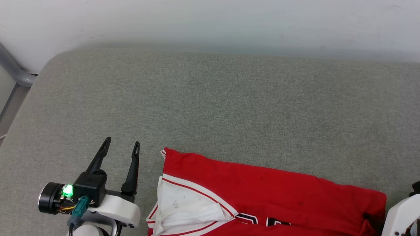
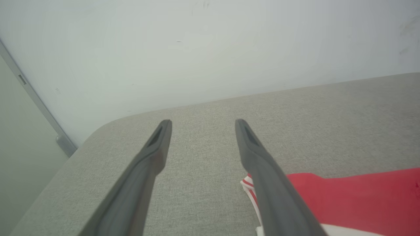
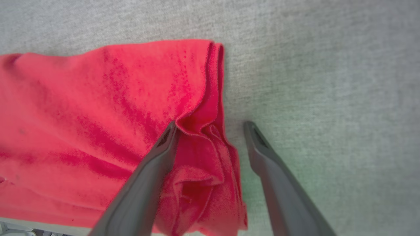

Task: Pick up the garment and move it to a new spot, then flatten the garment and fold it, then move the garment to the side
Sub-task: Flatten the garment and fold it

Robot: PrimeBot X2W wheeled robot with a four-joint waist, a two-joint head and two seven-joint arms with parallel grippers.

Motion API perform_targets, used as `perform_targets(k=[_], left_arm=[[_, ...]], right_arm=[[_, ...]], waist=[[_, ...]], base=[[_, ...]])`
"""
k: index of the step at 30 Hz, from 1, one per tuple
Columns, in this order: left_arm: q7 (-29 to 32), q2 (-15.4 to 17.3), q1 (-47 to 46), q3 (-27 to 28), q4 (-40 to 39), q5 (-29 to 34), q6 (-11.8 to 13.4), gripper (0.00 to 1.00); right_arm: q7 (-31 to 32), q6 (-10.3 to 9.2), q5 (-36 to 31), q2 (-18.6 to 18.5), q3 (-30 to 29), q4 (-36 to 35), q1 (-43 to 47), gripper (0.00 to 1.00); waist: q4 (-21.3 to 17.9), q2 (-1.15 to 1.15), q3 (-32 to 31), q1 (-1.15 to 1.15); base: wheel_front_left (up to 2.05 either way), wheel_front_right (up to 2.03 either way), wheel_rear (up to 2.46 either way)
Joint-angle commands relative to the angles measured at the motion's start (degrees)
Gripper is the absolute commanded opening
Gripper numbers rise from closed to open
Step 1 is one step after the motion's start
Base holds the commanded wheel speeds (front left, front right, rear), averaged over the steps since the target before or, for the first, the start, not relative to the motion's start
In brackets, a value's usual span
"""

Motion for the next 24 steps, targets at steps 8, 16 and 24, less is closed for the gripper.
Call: perform_targets(k=[8, 16, 24], left_arm=[[-0.3, -2.8, 1.4, 3.6, 1.8, 2.6, -3.4, 1.0], [-0.3, -4.7, 3.0, 6.3, 3.2, 4.3, -5.8, 1.0], [-0.3, -5.9, 4.8, 8.4, 4.0, 5.7, -7.2, 1.0]], right_arm=[[-2.5, 0.46, 2.5, 5.2, 6.5, 4.7, -1.0, 1.0], [-5.3, 0.09, 1.9, 1.9, 6.4, 6.3, -0.7, 0.0], [-7.9, 0.04, 1.5, -3.6, 4.9, 5.2, -0.5, 0.0]], waist=[[-0.1, 0.0, 0.0, 0.0], [-0.6, 0.0, -1.7, 0.0], [-1.4, 0.0, -3.6, 0.0]], base=[[0.0, 0.0, 0.0], [0.0, 0.0, 0.0], [0.0, 0.0, 0.0]])
